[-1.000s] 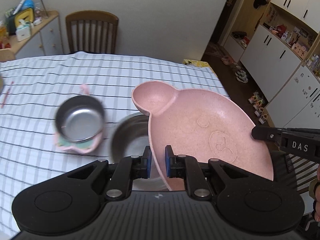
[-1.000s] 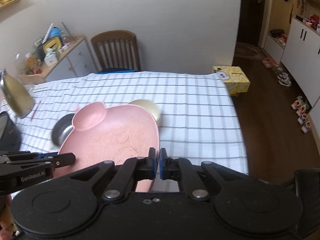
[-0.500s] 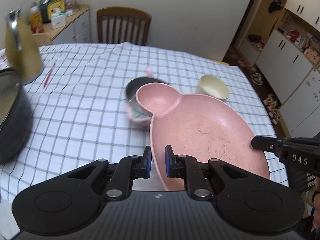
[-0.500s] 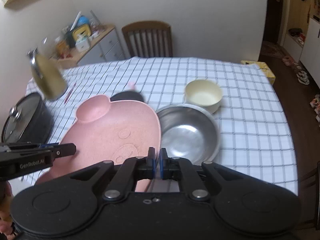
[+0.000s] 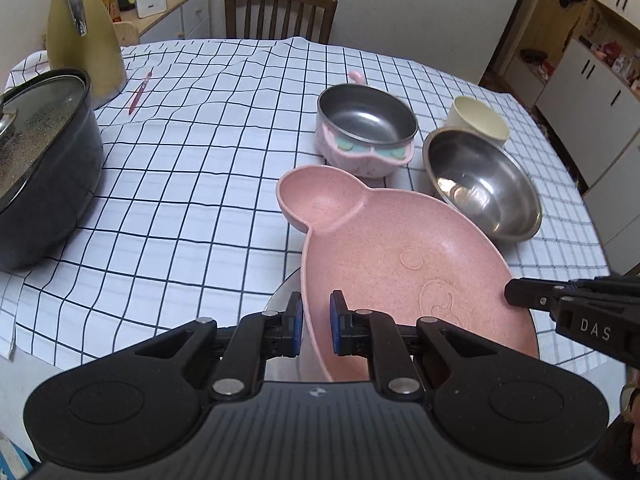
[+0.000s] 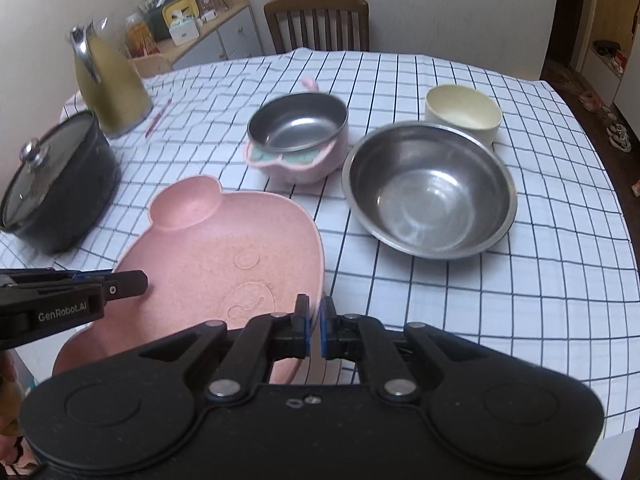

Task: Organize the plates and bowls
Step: 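Lift the pink plate with both grippers and carry it over the white plates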

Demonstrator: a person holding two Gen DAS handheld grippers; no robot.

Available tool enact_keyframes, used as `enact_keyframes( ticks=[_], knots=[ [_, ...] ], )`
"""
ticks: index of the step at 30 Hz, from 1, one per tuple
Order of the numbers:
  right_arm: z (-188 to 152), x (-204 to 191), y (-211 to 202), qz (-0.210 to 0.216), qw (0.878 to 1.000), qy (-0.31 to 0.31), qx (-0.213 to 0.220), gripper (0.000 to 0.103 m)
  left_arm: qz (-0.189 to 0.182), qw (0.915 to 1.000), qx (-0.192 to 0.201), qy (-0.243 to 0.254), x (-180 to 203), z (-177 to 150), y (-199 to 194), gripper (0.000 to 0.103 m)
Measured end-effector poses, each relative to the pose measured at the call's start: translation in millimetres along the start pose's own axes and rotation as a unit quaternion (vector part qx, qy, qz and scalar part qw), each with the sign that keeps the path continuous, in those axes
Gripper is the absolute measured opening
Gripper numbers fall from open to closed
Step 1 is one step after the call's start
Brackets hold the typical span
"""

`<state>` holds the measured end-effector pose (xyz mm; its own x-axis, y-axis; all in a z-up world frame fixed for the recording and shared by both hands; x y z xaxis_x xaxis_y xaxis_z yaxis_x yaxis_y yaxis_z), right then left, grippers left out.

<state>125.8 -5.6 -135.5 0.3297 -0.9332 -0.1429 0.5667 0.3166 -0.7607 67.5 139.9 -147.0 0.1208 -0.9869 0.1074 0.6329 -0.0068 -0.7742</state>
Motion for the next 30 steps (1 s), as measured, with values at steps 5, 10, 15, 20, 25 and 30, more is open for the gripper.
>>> enact_keyframes(
  ticks=[5, 10, 15, 20, 25, 30],
  knots=[
    [-14.2, -5.0, 8.1, -0.001, 1.000, -0.003, 0.000, 0.006, 0.000, 1.0000, -0.004, 0.002, -7.1, -12.7, 6.4, 0.013],
    [-24.9, -10.5, 15.1, 0.000, 1.000, -0.008, 0.000, 0.006, 0.007, 0.9999, -0.011, -0.001, -14.7, -24.5, 15.1, 0.013],
    [-33.6, -12.5, 21.3, 0.001, 1.000, -0.008, -0.001, 0.006, 0.009, 0.9999, -0.008, 0.000, -16.2, -31.1, 18.4, 0.013],
    [-42.3, -11.5, 26.5, 0.001, 1.000, -0.002, -0.010, 0.006, 0.012, 0.9998, -0.017, 0.003, -17.7, -40.5, 22.5, 0.013],
    [-49.9, -13.5, 30.3, 0.003, 1.000, -0.005, -0.017, 0.006, 0.013, 0.9996, -0.026, 0.001, -21.2, -47.2, 27.3, 0.013],
    [-54.3, -13.6, 34.9, 0.001, 1.000, -0.002, -0.023, 0.006, 0.012, 0.9997, -0.020, 0.009, -19.7, -44.5, 27.6, 0.013]
  ],
)
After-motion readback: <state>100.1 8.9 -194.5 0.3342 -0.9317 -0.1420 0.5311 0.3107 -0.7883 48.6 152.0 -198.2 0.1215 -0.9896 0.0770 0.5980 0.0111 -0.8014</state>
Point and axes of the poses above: each gripper's, at about its wrist camera, not at the fingertips, and y roughly the way its jaws point, x to its right, z to its top, the point moved 10 cm from there along y, roughly the way its jaws point, and after that the axes turned 7 degrees about x, right-handed, at the moved point
